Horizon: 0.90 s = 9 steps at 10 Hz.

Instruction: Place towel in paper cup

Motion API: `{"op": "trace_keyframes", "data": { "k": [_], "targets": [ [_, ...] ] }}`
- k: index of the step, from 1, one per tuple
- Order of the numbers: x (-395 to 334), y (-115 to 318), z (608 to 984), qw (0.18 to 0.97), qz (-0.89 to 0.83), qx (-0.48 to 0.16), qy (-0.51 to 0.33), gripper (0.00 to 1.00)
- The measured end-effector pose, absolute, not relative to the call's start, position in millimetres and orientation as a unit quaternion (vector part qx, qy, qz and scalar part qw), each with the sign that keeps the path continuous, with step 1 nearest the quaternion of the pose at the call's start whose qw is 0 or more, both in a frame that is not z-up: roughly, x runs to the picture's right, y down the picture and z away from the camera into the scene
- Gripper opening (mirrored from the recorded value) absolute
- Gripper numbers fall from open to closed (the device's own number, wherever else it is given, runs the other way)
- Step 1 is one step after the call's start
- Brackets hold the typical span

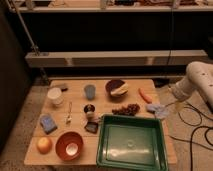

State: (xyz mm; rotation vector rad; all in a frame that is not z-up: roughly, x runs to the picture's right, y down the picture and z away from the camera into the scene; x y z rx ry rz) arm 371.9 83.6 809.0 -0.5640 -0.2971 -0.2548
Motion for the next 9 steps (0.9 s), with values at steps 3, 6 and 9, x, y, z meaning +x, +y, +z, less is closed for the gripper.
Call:
{"op": "trace_keyframes", "data": {
  "k": [3,6,9],
  "targets": [
    [364.6,104.7,831.9,0.939,-0.132,-0.284,-0.142,0.8],
    [357.0,118.3,853.9,0.935,-0.141,-0.296,-0.137,0.8],
    [362.1,128.7,866.2,0.935,-0.139,-0.3,-0.127,0.8]
  ]
}}
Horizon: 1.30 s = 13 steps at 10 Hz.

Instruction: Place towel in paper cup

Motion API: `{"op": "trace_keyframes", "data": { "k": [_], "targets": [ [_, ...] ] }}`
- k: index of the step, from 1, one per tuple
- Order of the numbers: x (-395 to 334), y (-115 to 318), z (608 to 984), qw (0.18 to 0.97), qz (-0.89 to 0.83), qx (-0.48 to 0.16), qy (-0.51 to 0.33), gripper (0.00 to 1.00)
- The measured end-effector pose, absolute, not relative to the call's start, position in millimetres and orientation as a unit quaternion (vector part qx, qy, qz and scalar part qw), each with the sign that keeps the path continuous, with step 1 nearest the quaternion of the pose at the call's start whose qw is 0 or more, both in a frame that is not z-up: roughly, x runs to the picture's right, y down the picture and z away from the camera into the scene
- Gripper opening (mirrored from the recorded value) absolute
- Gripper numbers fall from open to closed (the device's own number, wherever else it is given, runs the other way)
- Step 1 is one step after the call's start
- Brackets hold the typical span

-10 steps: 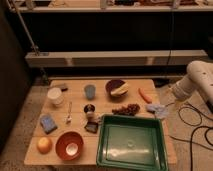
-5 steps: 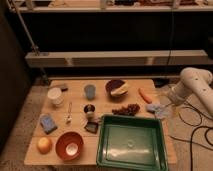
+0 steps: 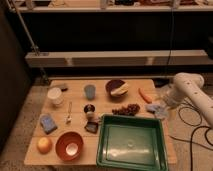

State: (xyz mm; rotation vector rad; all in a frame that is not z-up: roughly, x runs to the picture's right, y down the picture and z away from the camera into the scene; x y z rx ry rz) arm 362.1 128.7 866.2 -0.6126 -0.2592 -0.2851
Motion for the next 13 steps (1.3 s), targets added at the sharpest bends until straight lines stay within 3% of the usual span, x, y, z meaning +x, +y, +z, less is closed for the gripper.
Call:
{"op": "trace_keyframes", "data": {
  "k": [5,6,9,13],
  "targets": [
    [360.3,137.8,882.0,0.934,-0.141,-0.305,-0.118,0.79],
    [360.0,138.8,885.1,0.934,-0.139,-0.307,-0.116,0.74],
    [355.7,142.5,890.6,0.932,-0.138,-0.313,-0.12,0.47],
    [353.3,140.8,887.1,0.932,-0.127,-0.315,-0.123,0.04]
  ]
}}
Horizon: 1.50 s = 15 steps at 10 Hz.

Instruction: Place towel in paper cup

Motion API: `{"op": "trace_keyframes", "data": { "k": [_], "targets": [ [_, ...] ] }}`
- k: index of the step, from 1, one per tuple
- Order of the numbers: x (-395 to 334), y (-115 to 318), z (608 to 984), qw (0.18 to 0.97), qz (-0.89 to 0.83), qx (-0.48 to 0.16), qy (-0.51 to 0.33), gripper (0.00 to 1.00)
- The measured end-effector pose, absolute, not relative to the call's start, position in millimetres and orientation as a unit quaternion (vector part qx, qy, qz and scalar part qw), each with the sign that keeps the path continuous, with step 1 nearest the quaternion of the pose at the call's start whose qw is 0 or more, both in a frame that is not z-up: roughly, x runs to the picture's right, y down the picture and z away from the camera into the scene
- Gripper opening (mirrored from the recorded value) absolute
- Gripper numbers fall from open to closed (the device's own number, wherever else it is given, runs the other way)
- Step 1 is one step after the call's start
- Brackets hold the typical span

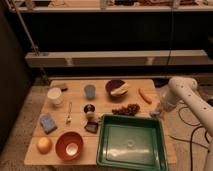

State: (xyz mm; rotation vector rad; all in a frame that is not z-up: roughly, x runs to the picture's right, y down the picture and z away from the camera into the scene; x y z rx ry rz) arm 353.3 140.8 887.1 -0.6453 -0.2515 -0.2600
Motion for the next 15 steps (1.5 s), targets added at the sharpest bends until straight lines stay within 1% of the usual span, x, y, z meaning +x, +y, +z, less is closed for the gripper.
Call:
{"op": "trace_keyframes", "data": {
  "k": [1,3,6,7,9,10,12,13,15],
  "targets": [
    [351.6,133.0,882.9,0.934,-0.122,-0.312,-0.121,0.0],
    [351.8,104.9,864.1,0.941,-0.108,-0.301,-0.113,0.0],
    [333.8,36.9,831.0,0.949,-0.109,-0.276,-0.105,0.0],
    [315.7,-2.9,820.4,0.952,-0.117,-0.261,-0.106,0.0],
    [276.4,-43.3,813.0,0.955,-0.131,-0.241,-0.116,0.0],
    [245.6,-62.4,810.9,0.956,-0.14,-0.226,-0.128,0.0],
    [200.7,-76.4,815.0,0.954,-0.153,-0.205,-0.156,0.0],
    [190.2,-78.4,815.5,0.953,-0.157,-0.2,-0.165,0.0],
    [195.7,-77.6,815.0,0.954,-0.155,-0.2,-0.162,0.0]
  ]
}}
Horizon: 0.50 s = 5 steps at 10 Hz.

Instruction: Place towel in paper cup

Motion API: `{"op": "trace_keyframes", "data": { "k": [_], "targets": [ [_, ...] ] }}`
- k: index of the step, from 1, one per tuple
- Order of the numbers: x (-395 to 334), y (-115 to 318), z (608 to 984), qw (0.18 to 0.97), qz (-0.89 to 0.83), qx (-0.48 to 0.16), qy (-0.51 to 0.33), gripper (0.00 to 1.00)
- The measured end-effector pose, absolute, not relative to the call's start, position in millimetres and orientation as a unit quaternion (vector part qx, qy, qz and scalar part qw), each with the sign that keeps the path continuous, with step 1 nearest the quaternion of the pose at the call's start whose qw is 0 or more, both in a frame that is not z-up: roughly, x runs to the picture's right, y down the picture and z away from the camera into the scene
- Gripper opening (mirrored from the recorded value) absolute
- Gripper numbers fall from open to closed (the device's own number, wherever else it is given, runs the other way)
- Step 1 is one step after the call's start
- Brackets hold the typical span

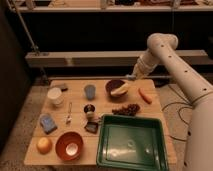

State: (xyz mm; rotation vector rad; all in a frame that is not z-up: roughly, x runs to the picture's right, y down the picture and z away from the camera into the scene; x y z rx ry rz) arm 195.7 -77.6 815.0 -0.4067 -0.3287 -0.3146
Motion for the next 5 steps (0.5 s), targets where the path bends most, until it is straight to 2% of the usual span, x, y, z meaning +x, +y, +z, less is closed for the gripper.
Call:
{"op": "trace_keyframes", "data": {
  "k": [5],
  "targets": [
    [195.2,-77.2,815.2,0.954,-0.155,-0.201,-0.162,0.0]
  ]
}}
